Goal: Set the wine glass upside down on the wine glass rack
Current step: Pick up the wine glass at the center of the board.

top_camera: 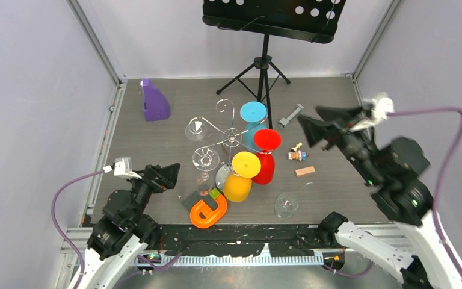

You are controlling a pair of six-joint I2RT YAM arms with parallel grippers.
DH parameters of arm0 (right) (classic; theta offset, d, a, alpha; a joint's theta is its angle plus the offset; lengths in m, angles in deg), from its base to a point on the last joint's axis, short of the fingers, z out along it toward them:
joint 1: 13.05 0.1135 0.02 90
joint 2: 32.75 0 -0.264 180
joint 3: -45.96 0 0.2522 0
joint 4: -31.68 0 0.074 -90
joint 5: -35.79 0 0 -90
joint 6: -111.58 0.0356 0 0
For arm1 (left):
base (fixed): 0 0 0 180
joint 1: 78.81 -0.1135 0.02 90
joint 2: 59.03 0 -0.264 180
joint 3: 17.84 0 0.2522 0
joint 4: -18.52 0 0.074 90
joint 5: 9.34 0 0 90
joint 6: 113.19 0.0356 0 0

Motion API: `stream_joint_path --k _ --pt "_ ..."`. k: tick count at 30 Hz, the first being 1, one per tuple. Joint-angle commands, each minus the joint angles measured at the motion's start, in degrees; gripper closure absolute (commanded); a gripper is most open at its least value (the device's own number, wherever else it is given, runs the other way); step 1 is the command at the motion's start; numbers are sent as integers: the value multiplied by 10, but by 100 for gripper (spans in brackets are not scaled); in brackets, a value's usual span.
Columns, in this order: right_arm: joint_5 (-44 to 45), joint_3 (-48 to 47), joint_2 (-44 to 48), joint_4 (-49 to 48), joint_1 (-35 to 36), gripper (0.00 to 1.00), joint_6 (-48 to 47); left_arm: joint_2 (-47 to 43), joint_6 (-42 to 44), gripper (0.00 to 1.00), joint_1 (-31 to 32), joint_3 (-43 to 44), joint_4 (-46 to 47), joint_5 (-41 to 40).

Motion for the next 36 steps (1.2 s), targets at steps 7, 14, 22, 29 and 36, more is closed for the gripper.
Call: stream_joint_path --k 7,14,22,29,36 --pt "259 192 156 351 0 31 307 -49 -43 0 1 35 -62 10" --pt "182 350 163 327 0 29 370 -22 -38 1 1 67 -107 28" --pt "160 362 146 325 0 31 385 -49 -48 0 1 58 -109 31" --pt "100 408 174 321 -1 38 452 -46 -52 0 1 55 -110 33" --pt "84 416 202 343 -1 39 469 -36 -64 0 1 32 -83 56"
